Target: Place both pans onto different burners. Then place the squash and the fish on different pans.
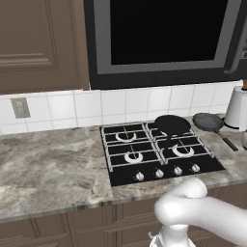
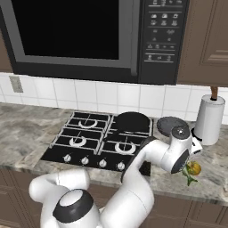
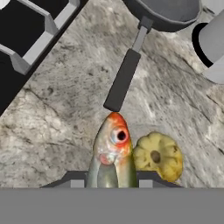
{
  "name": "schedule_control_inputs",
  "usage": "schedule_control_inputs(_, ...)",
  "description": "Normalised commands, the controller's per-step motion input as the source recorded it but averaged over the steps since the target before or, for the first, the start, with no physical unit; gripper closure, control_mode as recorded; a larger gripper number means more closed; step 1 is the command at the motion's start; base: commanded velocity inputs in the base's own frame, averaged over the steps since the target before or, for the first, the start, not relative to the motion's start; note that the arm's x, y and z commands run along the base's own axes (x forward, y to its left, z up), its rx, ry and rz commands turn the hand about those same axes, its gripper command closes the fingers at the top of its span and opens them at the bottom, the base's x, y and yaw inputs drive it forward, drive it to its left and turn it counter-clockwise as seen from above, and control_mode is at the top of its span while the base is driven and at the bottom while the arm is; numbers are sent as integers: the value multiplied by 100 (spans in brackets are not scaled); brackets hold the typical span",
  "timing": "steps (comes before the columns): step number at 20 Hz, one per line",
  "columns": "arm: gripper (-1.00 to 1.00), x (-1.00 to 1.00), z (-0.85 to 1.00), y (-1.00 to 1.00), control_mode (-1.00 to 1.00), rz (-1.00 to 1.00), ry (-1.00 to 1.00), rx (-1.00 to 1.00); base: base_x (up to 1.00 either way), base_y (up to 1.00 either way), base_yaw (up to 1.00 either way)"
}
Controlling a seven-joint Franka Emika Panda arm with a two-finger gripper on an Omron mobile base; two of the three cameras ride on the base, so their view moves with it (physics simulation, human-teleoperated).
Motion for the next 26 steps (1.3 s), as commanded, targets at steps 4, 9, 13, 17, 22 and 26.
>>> schedule_control_inputs(4,100,40,8,16,-100,0,0,0,0,0,0)
schedule_control_inputs(9,100,27,13,16,-100,0,-2,0,0,0,0)
schedule_control_inputs(13,100,21,19,18,-100,0,-5,0,0,0,0)
schedule_control_inputs(17,100,19,24,23,-100,0,-8,0,0,0,0)
schedule_control_inputs(22,100,20,5,27,-100,0,-10,0,0,0,0)
schedule_control_inputs(26,100,23,2,29,-100,0,-9,0,0,0,0)
